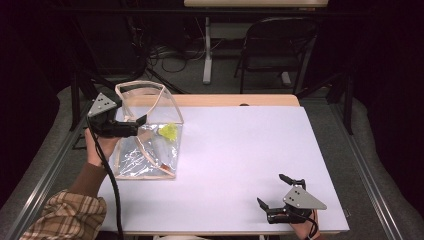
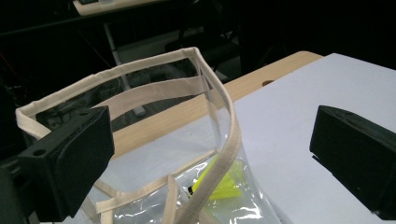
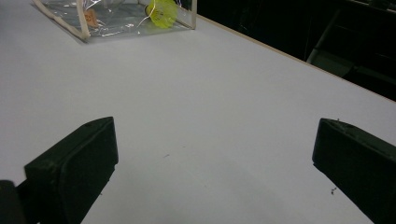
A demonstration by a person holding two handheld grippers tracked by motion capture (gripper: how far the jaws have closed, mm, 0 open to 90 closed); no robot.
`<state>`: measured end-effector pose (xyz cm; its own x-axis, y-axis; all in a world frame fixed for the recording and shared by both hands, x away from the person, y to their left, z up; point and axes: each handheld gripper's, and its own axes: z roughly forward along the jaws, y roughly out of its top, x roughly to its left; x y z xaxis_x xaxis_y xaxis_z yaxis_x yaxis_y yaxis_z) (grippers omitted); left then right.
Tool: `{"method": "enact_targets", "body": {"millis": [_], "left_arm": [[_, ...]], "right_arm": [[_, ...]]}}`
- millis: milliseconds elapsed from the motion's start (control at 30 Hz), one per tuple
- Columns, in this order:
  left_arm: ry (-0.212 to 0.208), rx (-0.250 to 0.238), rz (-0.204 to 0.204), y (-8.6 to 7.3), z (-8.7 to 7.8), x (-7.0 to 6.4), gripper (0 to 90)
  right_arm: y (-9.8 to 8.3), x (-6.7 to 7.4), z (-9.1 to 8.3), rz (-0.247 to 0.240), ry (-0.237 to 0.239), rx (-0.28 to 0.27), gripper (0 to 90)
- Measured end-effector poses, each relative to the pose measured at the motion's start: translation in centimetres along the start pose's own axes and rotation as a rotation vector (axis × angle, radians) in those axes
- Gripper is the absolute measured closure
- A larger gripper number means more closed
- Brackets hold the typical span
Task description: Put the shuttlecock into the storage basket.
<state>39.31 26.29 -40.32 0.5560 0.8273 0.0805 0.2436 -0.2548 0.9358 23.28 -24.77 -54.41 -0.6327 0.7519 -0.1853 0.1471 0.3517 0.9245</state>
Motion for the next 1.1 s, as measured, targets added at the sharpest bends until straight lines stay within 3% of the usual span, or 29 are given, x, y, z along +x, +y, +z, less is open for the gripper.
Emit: {"method": "enact_targets", "body": {"millis": [233,767,1100], "left_arm": [[0.000,-0.038,0.003,-0.8,-1.5,-1.2,0.0],[-0.026,-0.096,0.012,-4.3,-3.6,-4.4,0.0],[-0.046,-0.097,-0.004,-7.0,-4.5,-5.4,0.0]], "right_arm": [[0.0,0.0,0.0,-0.001,0.000,0.002,0.0],[0.0,0.0,0.0,0.000,-0.001,0.003,0.0],[0.0,0.0,0.0,0.000,-0.002,0.004,0.0]]}}
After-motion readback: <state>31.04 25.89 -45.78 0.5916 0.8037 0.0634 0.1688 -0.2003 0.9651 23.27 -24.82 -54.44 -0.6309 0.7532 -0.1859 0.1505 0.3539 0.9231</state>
